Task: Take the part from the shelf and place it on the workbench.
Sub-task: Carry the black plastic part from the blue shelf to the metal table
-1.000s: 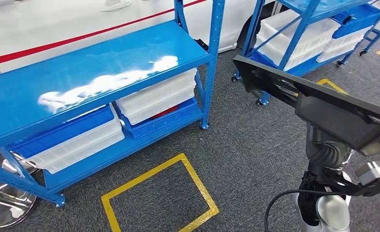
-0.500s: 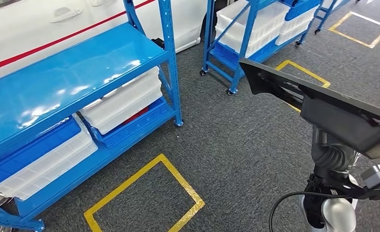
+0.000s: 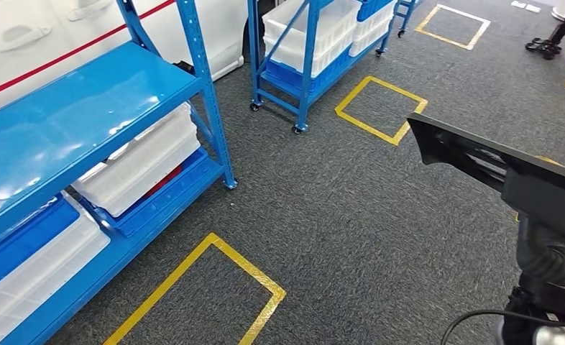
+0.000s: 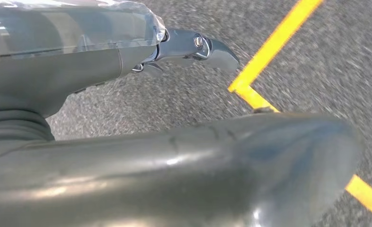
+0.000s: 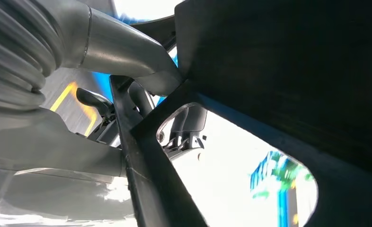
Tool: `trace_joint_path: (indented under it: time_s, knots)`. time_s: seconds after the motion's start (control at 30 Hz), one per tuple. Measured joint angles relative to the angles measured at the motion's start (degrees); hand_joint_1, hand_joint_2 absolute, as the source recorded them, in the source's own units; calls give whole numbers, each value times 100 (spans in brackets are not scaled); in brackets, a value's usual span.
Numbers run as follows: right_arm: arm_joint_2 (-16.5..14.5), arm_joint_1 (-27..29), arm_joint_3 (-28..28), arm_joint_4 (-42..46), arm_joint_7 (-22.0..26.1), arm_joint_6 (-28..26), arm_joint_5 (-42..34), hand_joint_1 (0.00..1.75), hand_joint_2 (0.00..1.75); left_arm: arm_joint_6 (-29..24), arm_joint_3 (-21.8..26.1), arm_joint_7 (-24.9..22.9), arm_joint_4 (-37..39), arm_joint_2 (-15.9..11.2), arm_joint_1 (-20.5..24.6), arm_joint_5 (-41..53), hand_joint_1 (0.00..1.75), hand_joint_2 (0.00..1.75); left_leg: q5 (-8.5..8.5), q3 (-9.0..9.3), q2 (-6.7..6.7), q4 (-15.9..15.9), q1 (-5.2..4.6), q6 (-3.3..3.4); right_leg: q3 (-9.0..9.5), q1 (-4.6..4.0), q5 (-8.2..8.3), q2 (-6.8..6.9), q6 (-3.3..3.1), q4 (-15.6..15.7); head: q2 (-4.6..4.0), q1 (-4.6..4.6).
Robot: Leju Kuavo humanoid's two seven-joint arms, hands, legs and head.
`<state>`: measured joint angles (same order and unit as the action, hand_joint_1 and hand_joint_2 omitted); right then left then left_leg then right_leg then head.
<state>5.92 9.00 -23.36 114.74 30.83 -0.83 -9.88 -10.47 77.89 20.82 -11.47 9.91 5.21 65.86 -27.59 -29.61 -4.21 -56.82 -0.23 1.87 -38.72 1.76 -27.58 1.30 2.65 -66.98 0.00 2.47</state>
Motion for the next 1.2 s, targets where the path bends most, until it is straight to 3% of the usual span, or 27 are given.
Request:
trace_joint_path:
  time_s: [0.07,0.1,0.2,0.27,0.33,0.4,0.43,0.47,0.5,0.57,0.63,0.7,0.73,0.77,0.83,0.9,0.93,0.97,1.0,1.07,1.1,1.13,1.2]
  knots:
    - [-78,160,-397,29,21,228,-74,175,175,-10,25,42,0,11,3,-55,0,0,-71,-8,-127,-65,-22,-68,370,-20,148,239,-42,600,0,1]
    - [-124,227,-595,35,38,364,-109,175,175,-15,44,75,0,13,4,-82,0,0,-102,-1,-186,-85,-32,-103,443,-37,153,295,-85,729,0,1]
    - [-235,362,-1082,35,71,678,-153,175,175,-21,86,171,0,17,16,-146,0,0,-162,55,-318,-97,-23,-191,426,-45,168,101,-205,753,0,1]
    - [-284,371,-1284,30,63,779,-140,175,175,-39,112,188,0,25,17,-185,0,0,-373,-19,-57,-346,5,-246,411,-19,206,-30,-280,782,0,1]
    - [-303,332,-1368,7,52,840,-125,175,175,-97,146,131,0,39,5,-214,0,0,-767,-297,286,-991,27,-271,376,-18,236,-162,-334,789,0,1]
    - [-305,299,-1383,-40,42,877,-109,175,175,-173,187,33,0,57,-6,-233,0,0,-1029,-608,366,-1661,35,-271,337,-30,260,-316,-348,787,0,1]
    - [-304,288,-1386,-69,39,883,-101,175,175,-208,204,-19,0,64,-9,-237,0,0,-1009,-663,378,-1773,37,-266,324,-33,273,-404,-341,785,0,1]
    - [-300,275,-1387,-102,37,876,-92,175,175,-232,217,-67,0,72,-9,-238,0,0,-860,-592,397,-1615,41,-256,318,-33,286,-488,-326,783,0,1]
    - [-291,258,-1386,-136,38,862,-84,175,175,-259,226,-129,0,79,-8,-238,0,0,-642,-426,456,-1262,47,-241,315,-31,299,-569,-307,780,0,0]
    - [-253,214,-1382,-209,48,816,-76,175,175,-328,243,-302,0,95,-5,-239,0,0,-293,-78,732,-479,66,-205,298,-32,327,-717,-252,768,0,1]
    - [-180,176,-1365,-280,63,756,-87,175,175,-414,260,-504,0,114,-6,-241,0,0,-200,42,879,-157,62,-164,265,-31,368,-842,-171,772,0,1]
    - [-96,167,-1340,-351,75,697,-111,175,175,-482,275,-648,0,133,-5,-252,0,0,-154,46,751,-119,41,-95,241,-10,423,-961,-76,814,0,1]
    - [-61,173,-1329,-381,83,674,-122,175,175,-505,282,-681,0,141,0,-260,0,0,-117,52,671,-88,37,-47,211,-5,399,-895,-50,785,0,1]
    - [-31,170,-1317,-411,88,655,-128,175,175,-521,288,-696,0,149,2,-269,0,0,-77,51,590,-55,39,0,142,-12,309,-750,-35,666,0,-1]
    - [14,151,-1288,-461,98,639,-133,175,175,-534,300,-703,0,161,-4,-281,0,0,-26,28,422,-17,25,59,-136,-36,-68,-347,-30,68,0,-3]
    - [36,136,-1257,-512,99,634,-135,175,175,-533,316,-713,0,168,-26,-286,0,0,-18,-8,254,-19,-8,70,-428,-43,-396,-186,-11,-642,0,-4]
    - [39,138,-1246,-537,99,633,-136,175,175,-533,327,-716,0,172,-31,-287,0,0,-18,-19,165,-21,-21,70,-460,-43,-428,-162,-8,-788,0,-4]
    - [43,139,-1240,-561,99,633,-136,175,175,-533,337,-719,0,172,-32,-288,0,0,-20,-22,82,-22,-29,70,-376,-45,-361,-142,-13,-712,0,-4]
    - [49,139,-1237,-579,99,632,-136,175,175,-533,344,-720,0,173,-28,-289,0,0,-26,-17,4,-22,-34,65,-182,-49,-222,-100,-24,-425,0,-4]
    - [71,134,-1229,-602,99,631,-135,175,175,-533,351,-720,0,181,-19,-289,0,0,-51,5,-137,-29,-55,37,318,-91,43,135,-80,383,0,-4]
    - [83,131,-1217,-608,104,624,-130,175,175,-532,353,-715,0,185,-17,-293,0,0,-66,15,-192,-34,-68,14,479,-121,108,237,-122,668,0,-4]
    - [92,129,-1201,-613,113,606,-118,175,175,-531,355,-702,0,189,-15,-297,0,0,-81,25,-249,-38,-79,-11,557,-151,123,298,-162,822,0,-4]
    - [98,138,-1163,-619,151,540,-68,175,175,-526,360,-665,0,190,-5,-309,0,0,-102,52,-363,-34,-85,-61,548,-173,123,206,-226,866,0,-4]
